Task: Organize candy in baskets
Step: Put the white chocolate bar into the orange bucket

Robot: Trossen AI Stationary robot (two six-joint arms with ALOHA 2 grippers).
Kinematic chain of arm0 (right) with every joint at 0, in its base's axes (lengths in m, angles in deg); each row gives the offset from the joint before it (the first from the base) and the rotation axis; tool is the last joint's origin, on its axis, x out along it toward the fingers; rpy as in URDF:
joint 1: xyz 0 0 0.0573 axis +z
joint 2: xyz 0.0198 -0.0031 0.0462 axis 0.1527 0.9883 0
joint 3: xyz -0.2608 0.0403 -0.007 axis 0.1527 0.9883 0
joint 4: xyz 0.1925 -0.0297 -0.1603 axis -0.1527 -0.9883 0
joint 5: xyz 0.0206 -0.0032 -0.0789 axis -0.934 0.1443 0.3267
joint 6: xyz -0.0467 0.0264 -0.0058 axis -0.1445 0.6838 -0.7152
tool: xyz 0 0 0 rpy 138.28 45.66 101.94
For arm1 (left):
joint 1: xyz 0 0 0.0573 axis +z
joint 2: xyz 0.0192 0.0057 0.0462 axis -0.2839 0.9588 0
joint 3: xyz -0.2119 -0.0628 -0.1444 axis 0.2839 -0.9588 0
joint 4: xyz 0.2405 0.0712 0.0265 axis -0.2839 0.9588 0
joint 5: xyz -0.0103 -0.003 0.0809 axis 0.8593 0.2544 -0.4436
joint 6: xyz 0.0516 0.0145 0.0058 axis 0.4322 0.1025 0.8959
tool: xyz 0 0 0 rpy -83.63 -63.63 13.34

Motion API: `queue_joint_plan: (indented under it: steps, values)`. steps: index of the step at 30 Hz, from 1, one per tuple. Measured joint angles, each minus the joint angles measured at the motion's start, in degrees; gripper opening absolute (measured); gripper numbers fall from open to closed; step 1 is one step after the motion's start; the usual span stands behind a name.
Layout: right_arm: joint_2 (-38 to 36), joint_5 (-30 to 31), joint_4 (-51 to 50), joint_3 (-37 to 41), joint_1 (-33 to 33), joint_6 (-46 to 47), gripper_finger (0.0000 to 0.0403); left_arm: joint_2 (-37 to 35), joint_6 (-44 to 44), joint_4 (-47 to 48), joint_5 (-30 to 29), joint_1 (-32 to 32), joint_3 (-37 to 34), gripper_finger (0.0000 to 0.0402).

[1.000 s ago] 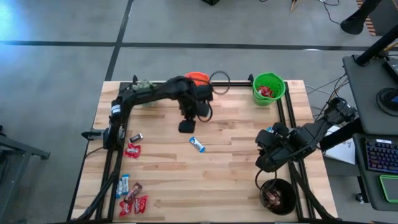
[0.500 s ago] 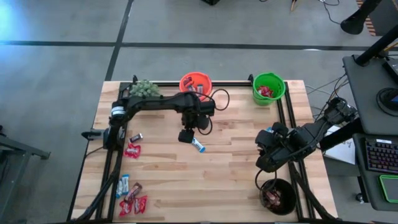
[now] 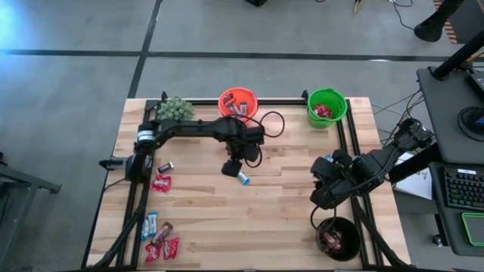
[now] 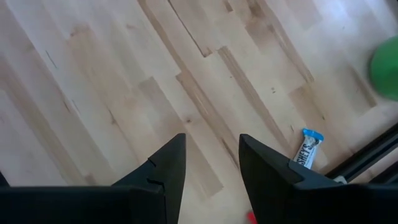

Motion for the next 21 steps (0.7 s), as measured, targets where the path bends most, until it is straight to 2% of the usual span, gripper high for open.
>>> queue_joint_plan:
  steps: [21]
  values:
    - [0.02, -1.27, 0.66, 0.0, 0.0, 0.51, 0.0138, 1.58, 0.36, -5.8, 1.81, -0.16, -8.17, 0.0207]
